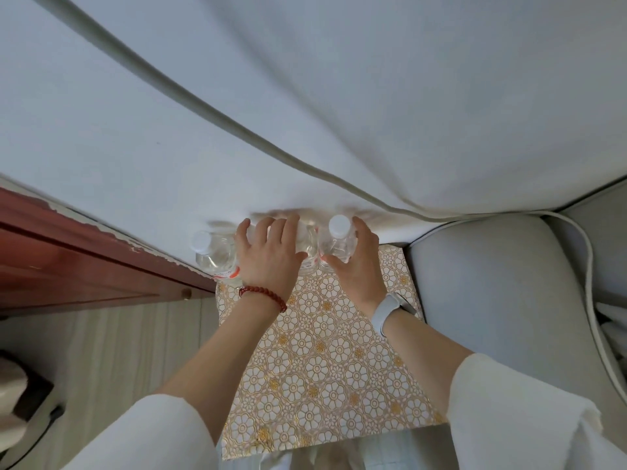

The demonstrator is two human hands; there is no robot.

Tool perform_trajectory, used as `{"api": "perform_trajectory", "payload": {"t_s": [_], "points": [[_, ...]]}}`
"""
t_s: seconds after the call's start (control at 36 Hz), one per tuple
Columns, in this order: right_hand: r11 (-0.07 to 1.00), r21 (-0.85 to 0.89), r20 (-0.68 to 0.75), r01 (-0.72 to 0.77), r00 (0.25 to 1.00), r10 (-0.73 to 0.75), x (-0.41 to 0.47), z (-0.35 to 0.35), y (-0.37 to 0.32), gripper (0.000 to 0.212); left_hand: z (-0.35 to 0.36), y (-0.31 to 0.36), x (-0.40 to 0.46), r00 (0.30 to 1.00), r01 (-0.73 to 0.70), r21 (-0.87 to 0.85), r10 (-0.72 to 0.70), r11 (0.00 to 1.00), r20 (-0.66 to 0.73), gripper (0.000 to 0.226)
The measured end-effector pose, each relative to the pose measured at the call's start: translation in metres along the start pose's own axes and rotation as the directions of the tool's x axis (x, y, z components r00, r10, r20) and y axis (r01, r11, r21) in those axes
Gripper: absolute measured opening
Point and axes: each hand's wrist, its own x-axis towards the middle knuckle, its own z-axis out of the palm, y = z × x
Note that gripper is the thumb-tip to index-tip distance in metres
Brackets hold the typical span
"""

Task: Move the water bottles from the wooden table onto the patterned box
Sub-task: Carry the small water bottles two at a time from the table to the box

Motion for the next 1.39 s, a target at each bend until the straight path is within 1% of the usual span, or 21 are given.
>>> {"api": "perform_trajectory", "payload": {"t_s": [0.08, 0.14, 0.19, 0.22, 0.25, 0.31, 0.39, 0.44, 0.5, 0.58, 0.69, 0.81, 0.86, 0.97, 1.08, 1.19, 1.31, 1.39], "points": [[0.995, 0.083, 0.041, -0.058, 0.998, 0.055, -0.007, -0.004, -0.002, 0.087, -0.002, 0.003, -0.005, 0.999, 0.028, -0.022, -0.027, 0.999, 0.035, 0.077], [0.991, 0.077, 0.053, -0.110, 0.993, 0.106, -0.013, -0.008, -0.007, 0.085, -0.008, 0.004, -0.013, 0.997, 0.064, -0.080, -0.060, 0.995, 0.051, 0.075], [0.984, 0.058, 0.049, -0.169, 0.985, 0.166, -0.025, -0.014, -0.014, 0.073, -0.020, 0.004, -0.027, 0.988, 0.143, -0.202, -0.129, 0.969, 0.083, 0.065], [0.982, 0.043, 0.059, -0.185, 0.981, 0.182, -0.032, -0.017, -0.018, 0.064, -0.026, 0.004, -0.036, 0.977, 0.203, -0.273, -0.176, 0.940, 0.121, 0.061], [0.981, 0.030, 0.083, -0.192, 0.978, 0.189, -0.040, -0.019, -0.022, 0.054, -0.034, 0.003, -0.047, 0.962, 0.264, -0.331, -0.223, 0.906, 0.157, 0.057], [0.979, 0.019, 0.148, -0.204, 0.969, 0.199, -0.059, -0.020, -0.034, 0.038, -0.051, -0.002, -0.073, 0.930, 0.366, -0.389, -0.315, 0.846, 0.189, 0.053], [0.974, 0.009, 0.268, -0.226, 0.939, 0.216, -0.094, -0.010, -0.058, 0.031, -0.082, -0.015, -0.118, 0.866, 0.497, -0.427, -0.460, 0.755, 0.194, 0.048], [0.979, -0.019, 0.390, -0.203, 0.900, 0.194, -0.121, 0.006, -0.076, 0.028, -0.102, -0.029, -0.150, 0.800, 0.598, -0.413, -0.549, 0.687, 0.244, 0.046], [0.988, -0.037, 0.508, -0.149, 0.849, 0.146, -0.152, 0.027, -0.098, 0.027, -0.121, -0.047, -0.185, 0.732, 0.678, -0.378, -0.626, 0.630, 0.270, 0.045], [0.997, -0.081, 0.626, -0.003, 0.778, 0.053, -0.203, 0.058, -0.133, 0.026, -0.155, -0.076, -0.242, 0.638, 0.765, -0.325, -0.723, 0.556, 0.266, 0.043], [0.970, -0.111, 0.764, 0.215, 0.643, -0.056, -0.282, 0.100, -0.177, 0.025, -0.208, -0.116, -0.329, 0.530, 0.834, -0.287, -0.829, 0.472, 0.177, 0.041], [0.900, -0.048, 0.853, 0.433, 0.487, -0.189, -0.380, 0.142, -0.215, 0.024, -0.264, -0.143, -0.441, 0.387, 0.902, -0.245, -0.918, 0.356, 0.089, 0.044], [0.862, 0.002, 0.891, 0.507, 0.391, -0.232, -0.438, 0.161, -0.233, 0.023, -0.291, -0.149, -0.503, 0.308, 0.926, -0.243, -0.950, 0.289, 0.046, 0.044], [0.772, 0.122, 0.945, 0.624, 0.165, -0.282, -0.569, 0.193, -0.260, 0.027, -0.343, -0.148, -0.639, 0.137, 0.961, -0.240, -0.990, 0.138, -0.020, 0.043], [0.681, 0.239, 0.962, 0.692, -0.074, -0.262, -0.700, 0.221, -0.272, 0.030, -0.388, -0.135, -0.770, -0.047, 0.973, -0.230, -0.996, -0.030, -0.070, 0.045], [0.588, 0.356, 0.935, 0.727, -0.278, -0.221, -0.823, 0.244, -0.279, 0.030, -0.427, -0.113, -0.883, -0.252, 0.943, -0.256, -0.959, -0.214, -0.127, 0.042], [0.507, 0.468, 0.875, 0.724, -0.459, -0.152, -0.939, 0.266, -0.275, 0.028, -0.455, -0.080, -0.984, -0.464, 0.865, -0.313, -0.864, -0.393, -0.198, 0.038], [0.465, 0.549, 0.805, 0.694, -0.588, -0.074, -1.019, 0.277, -0.267, 0.029, -0.468, -0.056, -1.050, -0.600, 0.784, -0.360, -0.768, -0.506, -0.226, 0.036]]}}
